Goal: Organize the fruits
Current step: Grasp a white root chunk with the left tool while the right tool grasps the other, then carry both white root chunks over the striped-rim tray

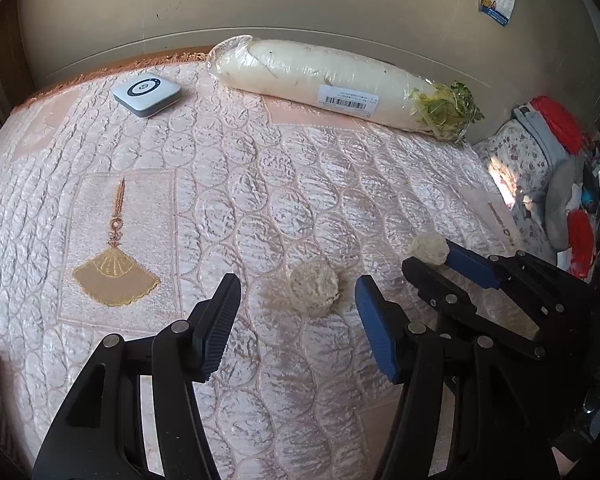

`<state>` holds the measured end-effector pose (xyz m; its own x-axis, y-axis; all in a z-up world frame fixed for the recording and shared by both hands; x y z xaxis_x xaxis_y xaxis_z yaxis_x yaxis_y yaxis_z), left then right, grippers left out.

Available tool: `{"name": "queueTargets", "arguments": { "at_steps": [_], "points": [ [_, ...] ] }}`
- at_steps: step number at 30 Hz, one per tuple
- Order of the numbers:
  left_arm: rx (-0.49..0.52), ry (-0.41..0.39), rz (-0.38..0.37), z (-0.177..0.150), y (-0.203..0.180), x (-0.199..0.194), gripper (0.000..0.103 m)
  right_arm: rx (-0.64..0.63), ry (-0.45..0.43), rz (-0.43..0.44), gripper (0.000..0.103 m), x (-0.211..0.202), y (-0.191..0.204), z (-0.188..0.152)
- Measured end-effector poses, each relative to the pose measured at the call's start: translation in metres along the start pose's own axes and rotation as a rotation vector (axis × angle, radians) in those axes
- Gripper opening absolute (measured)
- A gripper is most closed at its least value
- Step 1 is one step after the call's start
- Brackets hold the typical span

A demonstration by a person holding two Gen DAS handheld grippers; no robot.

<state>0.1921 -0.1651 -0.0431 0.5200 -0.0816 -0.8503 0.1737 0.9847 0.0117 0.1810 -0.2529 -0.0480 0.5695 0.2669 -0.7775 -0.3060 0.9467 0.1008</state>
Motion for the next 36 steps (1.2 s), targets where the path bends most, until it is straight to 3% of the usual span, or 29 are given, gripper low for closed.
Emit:
{"name": "queueTargets", "arguments": {
  "at_steps": [7,9,10,11,12,21,36],
  "points": [
    [-0.006,0.051,0.005,-0.006,-0.004,0.022,0.06,-0.002,0.012,-0.007,0.028,0.0,-0.003,-0.004],
    [-0.005,0.042,0.017,-0.006,-0.001,0.024,0.051,0.002,0.017,-0.005,0.028,0.001,-0.005,-0.006],
    [0.0,0.037,0.014,-0.006,-0.001,0.024,0.037,0.006,0.014,-0.004,0.028,0.001,-0.005,-0.007],
    [0.0,0.038,-0.007,-0.007,-0.002,0.023,0.031,0.009,0.012,-0.002,0.028,0.001,-0.005,-0.007],
    [-0.003,0.04,-0.023,-0.007,-0.002,0.021,0.03,0.011,0.011,-0.004,0.028,0.0,-0.005,-0.006],
    [-0.044,0.01,0.035,-0.026,0.026,-0.005,0.03,0.012,0.007,-0.002,0.028,-0.009,0.02,-0.011],
    [-0.106,-0.024,0.161,-0.108,0.114,-0.056,0.029,0.008,-0.024,0.061,0.028,-0.03,0.127,-0.044]
  ]
}}
Point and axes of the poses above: each gripper's, at about its wrist camera, not at the fingertips, and x roughly the way its jaws point, y to its left, z to its top, the point moved 10 cm from there along x, roughly the way its jaws point, and after that the axes turned 11 degrees about z, right-handed, at the moved point
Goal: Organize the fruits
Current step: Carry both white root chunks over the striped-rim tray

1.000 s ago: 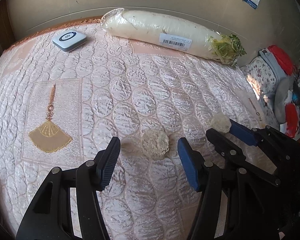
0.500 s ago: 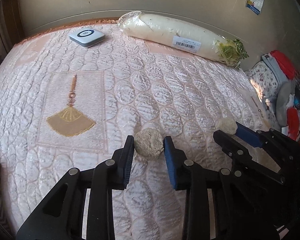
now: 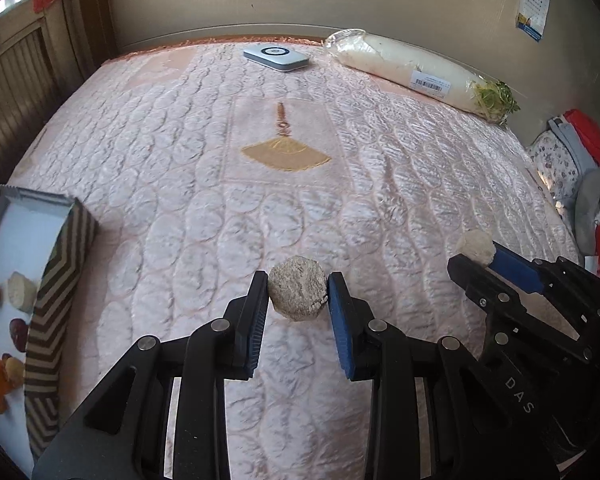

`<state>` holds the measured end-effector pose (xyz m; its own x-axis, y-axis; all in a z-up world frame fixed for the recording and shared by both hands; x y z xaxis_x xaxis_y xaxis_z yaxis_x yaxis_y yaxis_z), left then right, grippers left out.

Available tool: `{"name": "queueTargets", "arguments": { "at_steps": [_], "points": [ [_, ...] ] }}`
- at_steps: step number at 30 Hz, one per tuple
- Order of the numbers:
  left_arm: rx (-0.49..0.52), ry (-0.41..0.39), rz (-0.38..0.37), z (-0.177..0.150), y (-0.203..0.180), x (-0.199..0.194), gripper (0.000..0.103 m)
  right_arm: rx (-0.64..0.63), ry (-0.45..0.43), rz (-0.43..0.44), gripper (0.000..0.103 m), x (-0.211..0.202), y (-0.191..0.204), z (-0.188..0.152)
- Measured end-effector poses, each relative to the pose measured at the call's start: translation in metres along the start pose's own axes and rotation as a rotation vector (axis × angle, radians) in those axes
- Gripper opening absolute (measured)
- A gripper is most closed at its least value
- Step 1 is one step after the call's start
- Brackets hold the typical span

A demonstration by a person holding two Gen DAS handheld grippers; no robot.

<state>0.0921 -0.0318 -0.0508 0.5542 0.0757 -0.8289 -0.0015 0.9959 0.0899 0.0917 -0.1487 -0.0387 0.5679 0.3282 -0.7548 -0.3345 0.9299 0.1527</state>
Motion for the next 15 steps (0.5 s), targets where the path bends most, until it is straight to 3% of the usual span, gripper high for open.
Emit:
{"name": "queueTargets", "arguments": {
  "at_steps": [15],
  "points": [
    [-0.087,-0.096,0.156,-0.044,0.127,-0.046,0.03,-0.121,-0.05,0.135,0.028,-0.002,0.129,-0.003]
  ]
}}
Point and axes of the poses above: each gripper's, at about its wrist camera, not at the fingertips, and x roughly the way its jaws point, y to its left, z to its top, the point moved 10 cm from there along x, roughly the way its jaws point, and after that the axes turned 11 degrees about z, right-handed, at the moved point
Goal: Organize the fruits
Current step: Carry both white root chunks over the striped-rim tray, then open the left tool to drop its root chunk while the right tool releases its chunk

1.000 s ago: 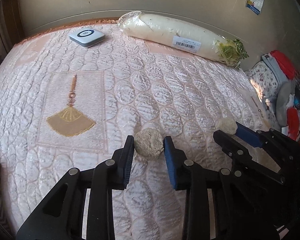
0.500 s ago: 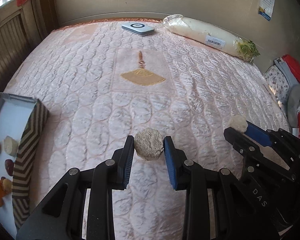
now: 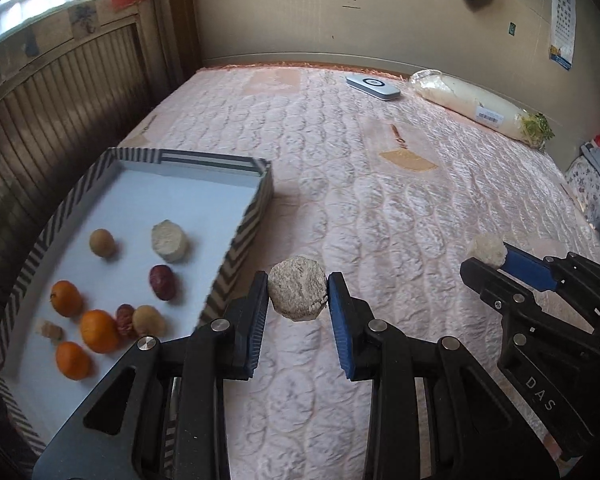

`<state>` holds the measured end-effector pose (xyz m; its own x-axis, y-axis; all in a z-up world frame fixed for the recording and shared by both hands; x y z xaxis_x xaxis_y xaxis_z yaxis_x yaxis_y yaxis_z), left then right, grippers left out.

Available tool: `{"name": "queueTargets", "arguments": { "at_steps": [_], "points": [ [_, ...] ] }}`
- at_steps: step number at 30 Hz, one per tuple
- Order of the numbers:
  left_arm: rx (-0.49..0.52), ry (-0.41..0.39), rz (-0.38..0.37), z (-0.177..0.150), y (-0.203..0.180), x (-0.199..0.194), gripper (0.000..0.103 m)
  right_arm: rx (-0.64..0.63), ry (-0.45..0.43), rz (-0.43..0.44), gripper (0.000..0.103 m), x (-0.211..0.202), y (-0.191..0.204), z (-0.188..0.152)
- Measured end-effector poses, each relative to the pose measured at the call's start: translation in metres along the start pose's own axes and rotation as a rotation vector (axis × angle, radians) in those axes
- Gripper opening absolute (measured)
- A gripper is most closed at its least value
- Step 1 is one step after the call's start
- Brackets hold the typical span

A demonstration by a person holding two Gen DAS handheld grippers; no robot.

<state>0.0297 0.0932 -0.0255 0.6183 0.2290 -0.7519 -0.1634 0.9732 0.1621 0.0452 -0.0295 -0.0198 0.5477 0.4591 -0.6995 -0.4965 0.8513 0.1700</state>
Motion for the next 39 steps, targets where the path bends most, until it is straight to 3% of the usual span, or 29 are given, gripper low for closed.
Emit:
{"name": "queueTargets", "arguments": {
  "at_steps": [12,22,39],
  "points": [
    [-0.092,-0.019,0.095,-0.013,0.083,-0.005,0.03,-0.12,0.007,0.102,0.028,0.027,0.088,0.015],
    [-0.168,0.009,0.144,-0.027,0.138,0.004,0.029,-0.216,0.037,0.169,0.028,0.055,0.154,0.025],
    [-0.245,0.062,0.16,-0.039,0.18,0.02,0.029,-0.315,0.125,0.243,0.028,0.092,0.216,0.015]
  ]
}}
Point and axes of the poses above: each gripper's, at about its wrist camera, not at the fingertips, and x roughly the way its jaws point, y to its left, z to its top, the point moved 10 cm from there along x, roughly the way its jaws point, and after that the axes turned 11 degrees about z, right-handed, at the moved point
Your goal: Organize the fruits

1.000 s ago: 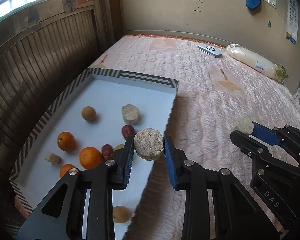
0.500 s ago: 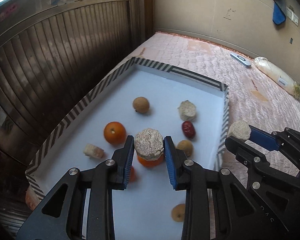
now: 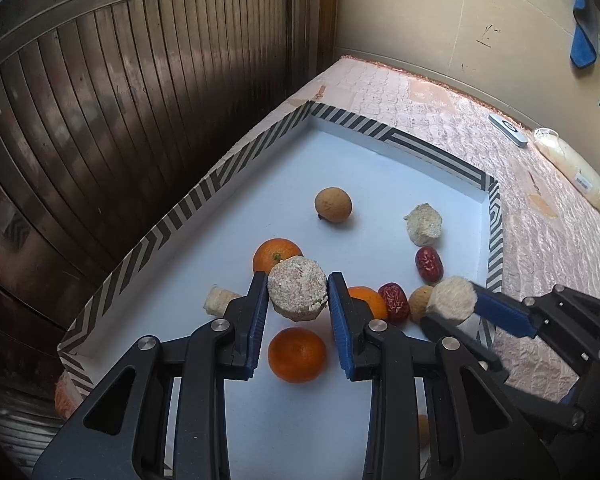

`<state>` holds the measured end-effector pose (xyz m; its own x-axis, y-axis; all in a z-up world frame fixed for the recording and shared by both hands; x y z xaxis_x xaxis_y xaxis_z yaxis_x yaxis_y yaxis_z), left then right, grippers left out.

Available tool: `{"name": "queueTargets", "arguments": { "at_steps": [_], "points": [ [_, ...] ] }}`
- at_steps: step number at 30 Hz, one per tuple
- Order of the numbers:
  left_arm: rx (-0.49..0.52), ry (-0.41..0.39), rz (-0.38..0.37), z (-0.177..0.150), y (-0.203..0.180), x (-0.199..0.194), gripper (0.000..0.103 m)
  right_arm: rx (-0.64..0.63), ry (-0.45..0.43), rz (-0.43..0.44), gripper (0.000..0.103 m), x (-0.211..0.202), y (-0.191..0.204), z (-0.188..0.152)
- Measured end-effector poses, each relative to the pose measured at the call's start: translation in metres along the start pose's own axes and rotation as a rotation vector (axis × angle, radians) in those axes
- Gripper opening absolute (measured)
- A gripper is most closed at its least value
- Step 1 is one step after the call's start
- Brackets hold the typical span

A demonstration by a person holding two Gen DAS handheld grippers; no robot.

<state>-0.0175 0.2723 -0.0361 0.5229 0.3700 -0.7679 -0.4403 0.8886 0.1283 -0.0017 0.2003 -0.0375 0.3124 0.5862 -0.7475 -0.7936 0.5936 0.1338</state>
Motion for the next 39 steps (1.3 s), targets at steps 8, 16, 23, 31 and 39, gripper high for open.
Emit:
{"name": "queueTargets", "arguments": {
  "at_steps": [8,16,23,31,39],
  "points": [
    [-0.01,0.042,-0.02,-0.001,-0.001,0.007,0.031,-0.016,0.015,0.015,0.028,0.007,0.007,-0.003],
    [-0.032,0.036,-0.019,0.001,0.003,0.007,0.06,-0.001,-0.004,0.067,0.03,0.002,0.01,-0.013],
    [-0.023,0.008,0.002,0.002,0.003,0.002,0.065,-0.011,-0.018,0.076,0.035,-0.004,0.018,-0.015],
    [-0.034,-0.03,0.028,0.001,0.01,-0.006,0.065,-0.001,-0.048,0.046,0.035,-0.02,0.018,-0.017],
    [-0.041,-0.085,0.074,-0.002,0.014,-0.018,0.065,0.126,-0.159,-0.119,0.051,-0.052,-0.011,-0.008]
  ]
}}
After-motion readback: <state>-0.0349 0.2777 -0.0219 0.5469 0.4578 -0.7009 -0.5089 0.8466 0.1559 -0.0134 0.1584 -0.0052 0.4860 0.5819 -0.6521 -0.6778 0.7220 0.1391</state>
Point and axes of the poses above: each gripper's, at about its wrist camera, not at the fingertips, and x roughly the way its jaws point, y to its left, z to its top, the point moved 10 cm from there along x, roughly the way its jaws point, and after that the axes turned 11 degrees about z, right-handed, at the moved point
